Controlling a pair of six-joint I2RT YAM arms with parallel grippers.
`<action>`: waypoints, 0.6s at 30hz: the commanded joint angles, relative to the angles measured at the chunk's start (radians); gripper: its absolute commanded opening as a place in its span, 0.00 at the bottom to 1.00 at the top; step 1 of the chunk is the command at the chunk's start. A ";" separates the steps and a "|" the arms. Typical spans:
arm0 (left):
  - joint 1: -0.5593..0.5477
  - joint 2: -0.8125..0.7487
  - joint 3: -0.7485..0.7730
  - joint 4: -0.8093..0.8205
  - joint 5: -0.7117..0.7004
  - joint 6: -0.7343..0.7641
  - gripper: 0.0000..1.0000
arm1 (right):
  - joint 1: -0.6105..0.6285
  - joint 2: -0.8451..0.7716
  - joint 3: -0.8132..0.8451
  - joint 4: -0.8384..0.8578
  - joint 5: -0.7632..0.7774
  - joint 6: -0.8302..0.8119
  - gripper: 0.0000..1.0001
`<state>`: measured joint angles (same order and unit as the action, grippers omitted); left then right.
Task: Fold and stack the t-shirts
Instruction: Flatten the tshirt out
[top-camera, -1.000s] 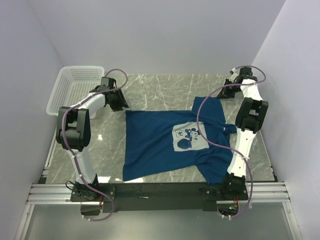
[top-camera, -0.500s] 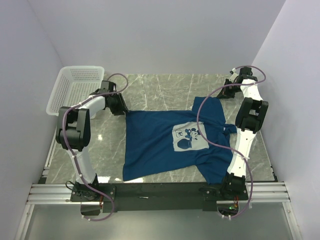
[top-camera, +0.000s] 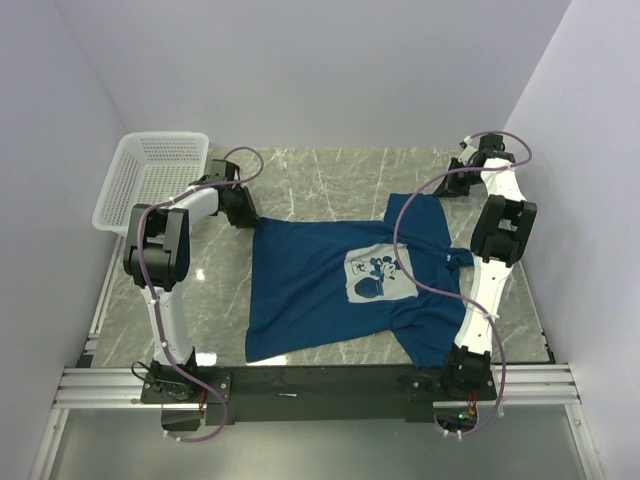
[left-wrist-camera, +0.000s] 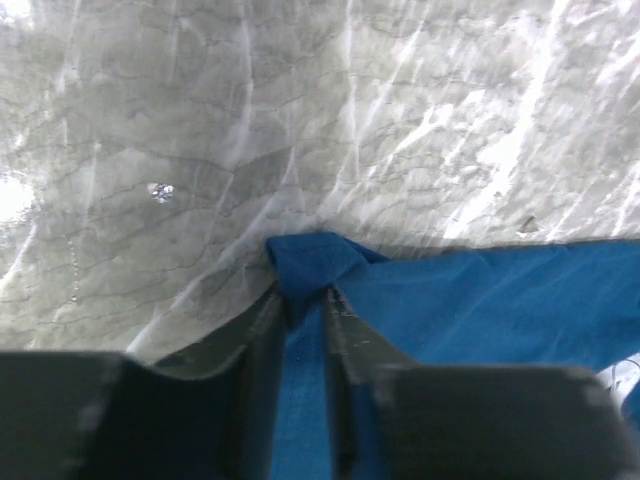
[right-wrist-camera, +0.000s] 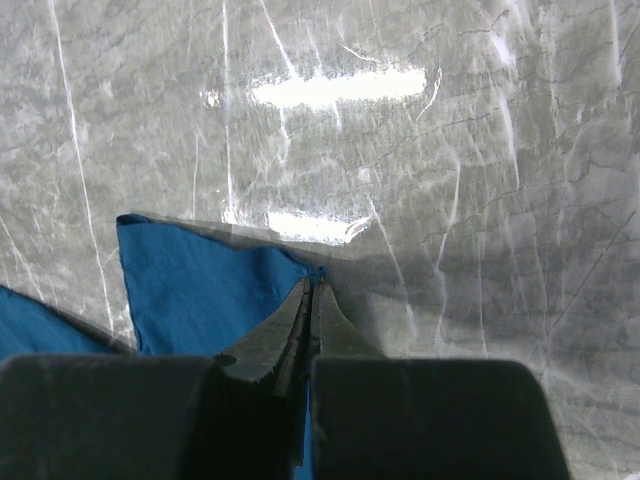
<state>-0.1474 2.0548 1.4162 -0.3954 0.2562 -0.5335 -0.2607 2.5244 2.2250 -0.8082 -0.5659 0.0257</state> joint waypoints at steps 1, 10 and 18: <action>-0.006 0.025 0.006 -0.022 -0.017 0.032 0.24 | -0.008 0.011 0.022 0.009 -0.011 0.002 0.00; -0.006 0.007 0.006 0.021 0.017 0.043 0.01 | -0.008 0.011 0.022 0.006 -0.012 -0.001 0.00; -0.006 -0.205 -0.065 0.142 -0.021 0.064 0.00 | -0.006 -0.030 0.003 -0.005 -0.092 -0.088 0.00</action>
<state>-0.1486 1.9968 1.3594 -0.3462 0.2558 -0.5045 -0.2619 2.5244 2.2250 -0.8093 -0.5972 -0.0002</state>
